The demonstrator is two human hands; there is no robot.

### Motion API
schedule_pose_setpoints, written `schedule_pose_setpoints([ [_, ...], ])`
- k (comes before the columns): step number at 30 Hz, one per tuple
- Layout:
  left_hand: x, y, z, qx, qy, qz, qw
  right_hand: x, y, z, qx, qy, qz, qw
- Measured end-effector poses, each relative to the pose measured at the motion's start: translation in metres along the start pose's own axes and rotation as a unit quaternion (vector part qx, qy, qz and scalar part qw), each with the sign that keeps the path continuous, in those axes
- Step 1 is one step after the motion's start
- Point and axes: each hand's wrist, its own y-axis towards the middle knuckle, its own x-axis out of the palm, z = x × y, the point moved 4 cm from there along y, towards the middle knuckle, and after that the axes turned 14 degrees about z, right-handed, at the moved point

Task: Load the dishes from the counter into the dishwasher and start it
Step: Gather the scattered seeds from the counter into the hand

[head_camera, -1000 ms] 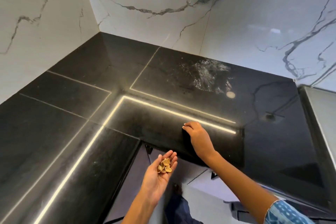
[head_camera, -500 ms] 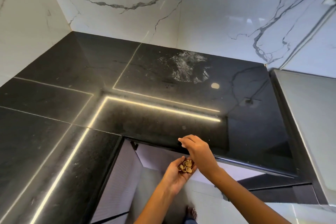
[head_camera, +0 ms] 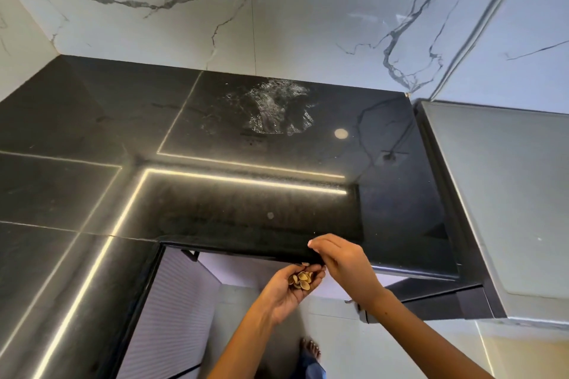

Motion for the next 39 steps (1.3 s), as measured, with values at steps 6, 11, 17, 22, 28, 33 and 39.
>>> schedule_pose_setpoints([
  [6,0.002,0.000,0.005,0.009,0.039,-0.002,0.999,0.009,-0.005,0.018,0.002,-0.088,0.027,0.996],
  [11,0.002,0.000,0.005,0.012,0.035,0.007,0.999,0.013,-0.033,0.003,-0.076,-0.097,-0.018,0.992],
  [17,0.004,0.000,0.005,0.011,0.037,-0.005,0.999,0.024,-0.072,-0.016,-0.107,-0.109,-0.022,0.988],
  [22,0.001,0.004,0.006,0.031,0.054,0.004,0.998,0.022,-0.067,-0.021,-0.093,-0.145,0.052,0.984],
  [28,0.001,0.002,0.006,0.054,0.077,0.013,0.995,0.023,-0.056,-0.019,-0.070,-0.155,0.058,0.984],
  [33,-0.001,0.003,0.005,0.048,0.080,0.010,0.996,0.021,-0.062,-0.019,-0.092,-0.170,0.052,0.980],
  [39,-0.001,0.004,0.004,0.043,0.068,0.012,0.997,0.023,-0.065,-0.021,-0.074,-0.170,0.060,0.981],
])
